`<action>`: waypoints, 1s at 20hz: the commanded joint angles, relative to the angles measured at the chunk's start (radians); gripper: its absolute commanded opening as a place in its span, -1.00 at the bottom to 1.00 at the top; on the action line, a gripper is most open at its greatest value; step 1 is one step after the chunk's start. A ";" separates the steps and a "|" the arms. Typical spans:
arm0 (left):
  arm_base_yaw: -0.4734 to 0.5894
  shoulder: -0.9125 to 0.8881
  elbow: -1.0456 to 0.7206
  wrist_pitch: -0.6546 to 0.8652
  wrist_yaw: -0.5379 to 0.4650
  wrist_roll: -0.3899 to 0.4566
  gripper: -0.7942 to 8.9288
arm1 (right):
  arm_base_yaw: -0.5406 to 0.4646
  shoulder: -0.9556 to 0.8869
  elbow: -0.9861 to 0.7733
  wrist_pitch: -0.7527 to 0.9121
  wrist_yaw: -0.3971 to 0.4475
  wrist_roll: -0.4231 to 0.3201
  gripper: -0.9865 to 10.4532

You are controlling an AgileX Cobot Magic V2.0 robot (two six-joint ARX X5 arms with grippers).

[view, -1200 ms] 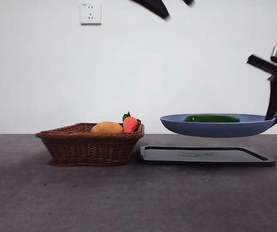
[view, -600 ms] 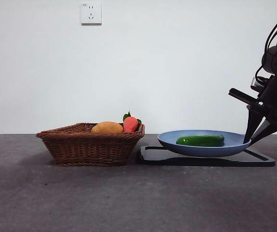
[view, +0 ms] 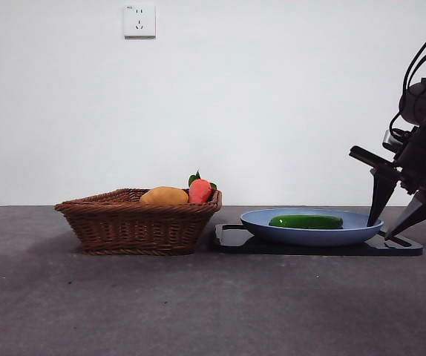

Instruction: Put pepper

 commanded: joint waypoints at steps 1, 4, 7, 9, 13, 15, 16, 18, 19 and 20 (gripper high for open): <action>-0.011 0.010 0.020 -0.005 -0.003 -0.004 -0.33 | 0.000 -0.089 0.020 -0.033 -0.002 -0.047 -0.55; -0.011 0.010 0.020 -0.014 -0.003 0.003 -0.33 | 0.005 -0.253 0.020 -0.156 -0.005 -0.111 -0.55; -0.011 0.011 0.020 -0.018 -0.001 0.005 -0.33 | 0.040 -0.442 0.020 -0.322 -0.006 -0.201 -0.56; -0.011 0.011 0.020 -0.026 0.000 0.005 -0.33 | 0.067 -0.564 0.020 -0.416 -0.005 -0.232 -0.56; -0.011 0.011 0.020 -0.037 0.000 0.005 -0.34 | 0.132 -0.769 0.020 -0.550 -0.006 -0.254 -0.56; -0.011 0.011 0.020 -0.042 0.000 0.005 -0.37 | 0.167 -0.841 0.020 -0.621 -0.006 -0.277 -0.60; -0.011 0.011 0.020 -0.044 0.001 0.005 -0.46 | 0.186 -0.869 0.020 -0.660 -0.006 -0.292 -0.67; -0.011 0.011 0.020 -0.044 0.001 0.005 -0.71 | 0.222 -0.908 0.020 -0.731 -0.007 -0.360 -0.82; -0.011 0.011 0.020 -0.044 0.001 0.005 -0.82 | 0.236 -0.920 0.020 -0.755 -0.007 -0.387 -0.82; -0.011 0.011 0.020 -0.045 0.001 0.005 -0.82 | 0.246 -0.929 0.020 -0.756 -0.008 -0.389 -0.82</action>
